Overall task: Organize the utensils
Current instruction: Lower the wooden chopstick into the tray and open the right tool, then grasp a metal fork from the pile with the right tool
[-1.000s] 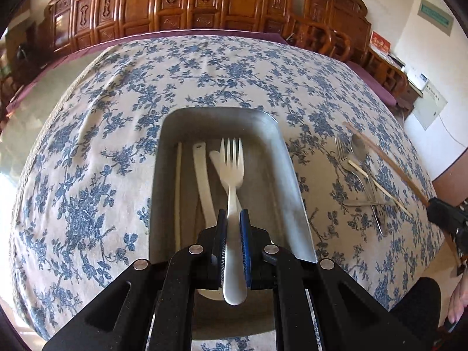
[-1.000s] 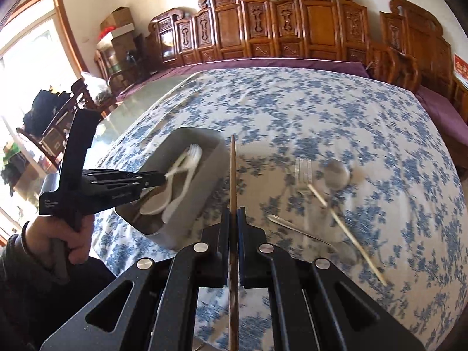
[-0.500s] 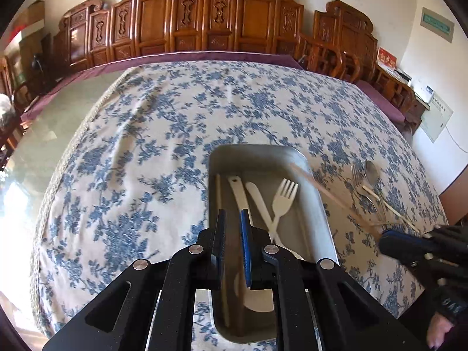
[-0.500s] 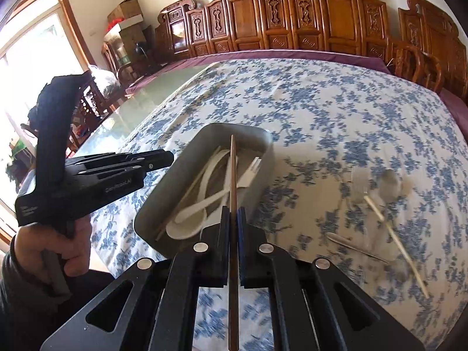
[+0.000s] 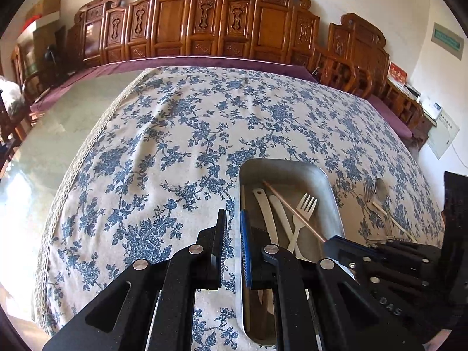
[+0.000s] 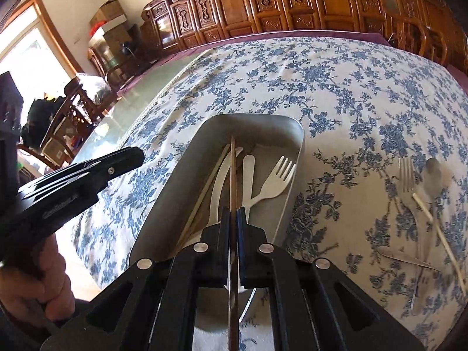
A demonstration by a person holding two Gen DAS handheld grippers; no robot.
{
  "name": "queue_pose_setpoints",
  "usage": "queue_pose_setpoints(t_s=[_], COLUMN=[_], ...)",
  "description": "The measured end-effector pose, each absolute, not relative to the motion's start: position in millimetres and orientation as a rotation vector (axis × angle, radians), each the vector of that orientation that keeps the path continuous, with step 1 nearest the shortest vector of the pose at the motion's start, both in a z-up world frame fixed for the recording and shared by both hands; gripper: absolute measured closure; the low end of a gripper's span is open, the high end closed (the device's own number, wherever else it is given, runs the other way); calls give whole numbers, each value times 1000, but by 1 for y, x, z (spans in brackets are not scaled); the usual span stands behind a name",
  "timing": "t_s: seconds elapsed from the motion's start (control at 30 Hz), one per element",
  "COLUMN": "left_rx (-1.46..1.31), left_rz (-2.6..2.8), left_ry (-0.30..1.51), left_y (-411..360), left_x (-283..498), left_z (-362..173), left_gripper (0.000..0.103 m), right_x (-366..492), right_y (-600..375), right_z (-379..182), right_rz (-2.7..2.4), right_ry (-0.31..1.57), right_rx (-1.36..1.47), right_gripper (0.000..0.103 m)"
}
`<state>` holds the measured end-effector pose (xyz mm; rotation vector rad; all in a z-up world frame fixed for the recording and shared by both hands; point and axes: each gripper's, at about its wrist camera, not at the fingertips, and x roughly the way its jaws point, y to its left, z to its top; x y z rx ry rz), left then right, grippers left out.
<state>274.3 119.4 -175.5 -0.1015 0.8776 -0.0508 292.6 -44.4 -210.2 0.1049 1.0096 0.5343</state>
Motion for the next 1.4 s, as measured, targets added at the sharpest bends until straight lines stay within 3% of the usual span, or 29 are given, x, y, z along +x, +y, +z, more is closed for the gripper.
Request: queue_pose_setpoints(t_s=[0.57,0.7,1.0,1.07,1.23,1.4], left_rx=[-93,-81,-41,-31,-26,-2], left_rz=[-94,-130,-228,-241,-264,-286], left_ry=[874,861,860,865,886,898], left_y=[103,86,36,28,11,-4], left_x=[272,270,267,268,270,270], left_z=[-175,-171,-171,-173,-179,-183], left_gripper=[94,79,68,68,68,68], right_x=[279,271,276,278,278,268], right_y=[-95,-140,-216,-222,-233,-242], right_z=[-187,-179,-193,-201,-217,-231], right_rz=[563,505,386,382,345,315], right_ry=[928,900,902,912,949,974], right_rx=[57,-34,-105,-123,-138,-179], right_gripper=[93,93,93,79,77,68])
